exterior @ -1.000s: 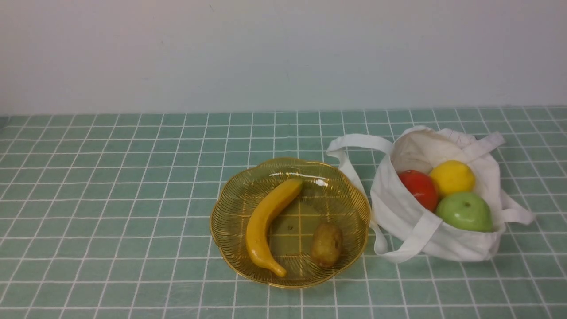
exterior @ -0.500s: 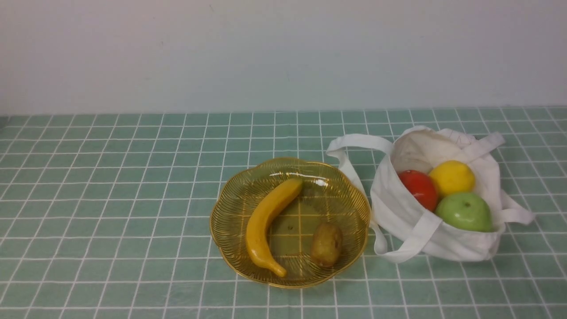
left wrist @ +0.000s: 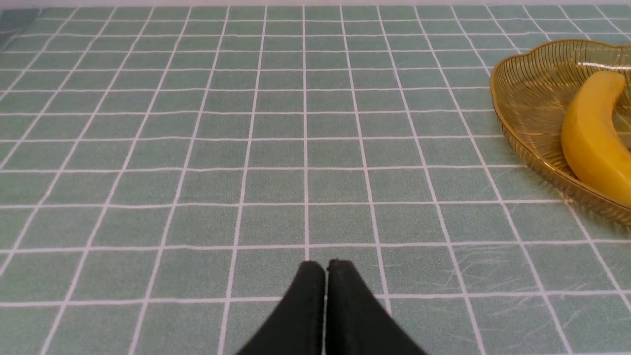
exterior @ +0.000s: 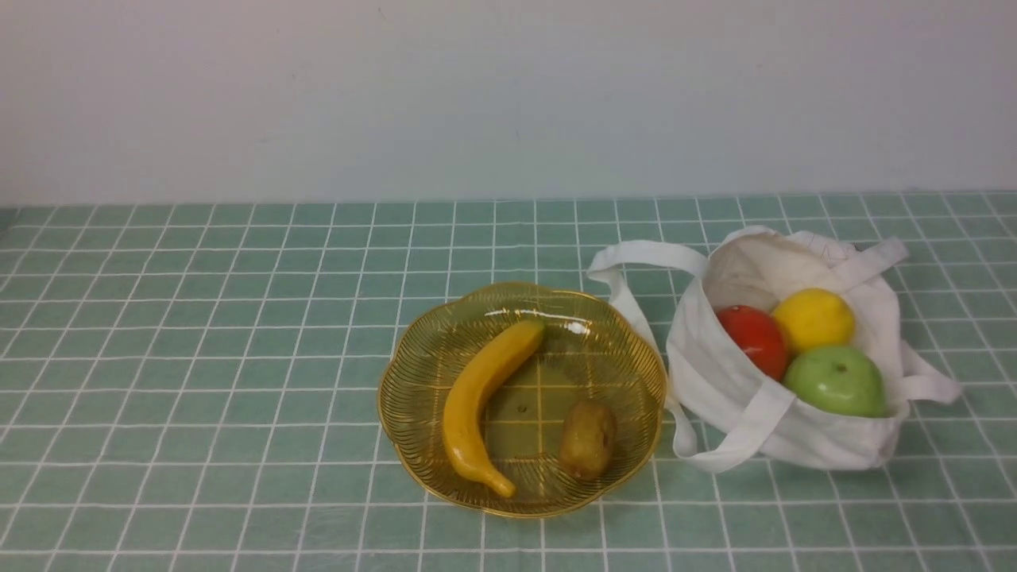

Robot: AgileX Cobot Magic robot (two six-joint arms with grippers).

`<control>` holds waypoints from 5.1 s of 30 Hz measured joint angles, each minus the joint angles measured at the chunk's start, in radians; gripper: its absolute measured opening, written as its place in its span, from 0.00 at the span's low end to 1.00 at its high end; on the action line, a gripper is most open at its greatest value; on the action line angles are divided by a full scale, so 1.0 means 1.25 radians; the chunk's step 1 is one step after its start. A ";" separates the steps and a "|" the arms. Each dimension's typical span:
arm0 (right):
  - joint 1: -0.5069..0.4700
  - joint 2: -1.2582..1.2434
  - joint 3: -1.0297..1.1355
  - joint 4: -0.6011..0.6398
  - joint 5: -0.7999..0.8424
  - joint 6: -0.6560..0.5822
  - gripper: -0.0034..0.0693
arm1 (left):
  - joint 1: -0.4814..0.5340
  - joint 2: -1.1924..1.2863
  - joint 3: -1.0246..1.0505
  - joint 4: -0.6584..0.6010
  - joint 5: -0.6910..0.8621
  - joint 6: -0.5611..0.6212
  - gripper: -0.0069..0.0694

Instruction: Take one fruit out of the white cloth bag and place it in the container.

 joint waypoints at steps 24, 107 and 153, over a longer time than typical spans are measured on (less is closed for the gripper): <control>0.000 1.039 -0.640 -0.305 0.340 -0.117 0.40 | 0.000 0.000 0.000 0.000 0.000 0.000 0.08; 0.306 1.424 -0.985 -0.130 0.421 -0.253 0.86 | 0.000 0.000 0.000 0.000 0.000 0.000 0.08; 0.255 1.278 -1.218 -0.369 0.823 -0.091 0.05 | 0.000 0.000 0.000 0.000 0.000 -0.001 0.08</control>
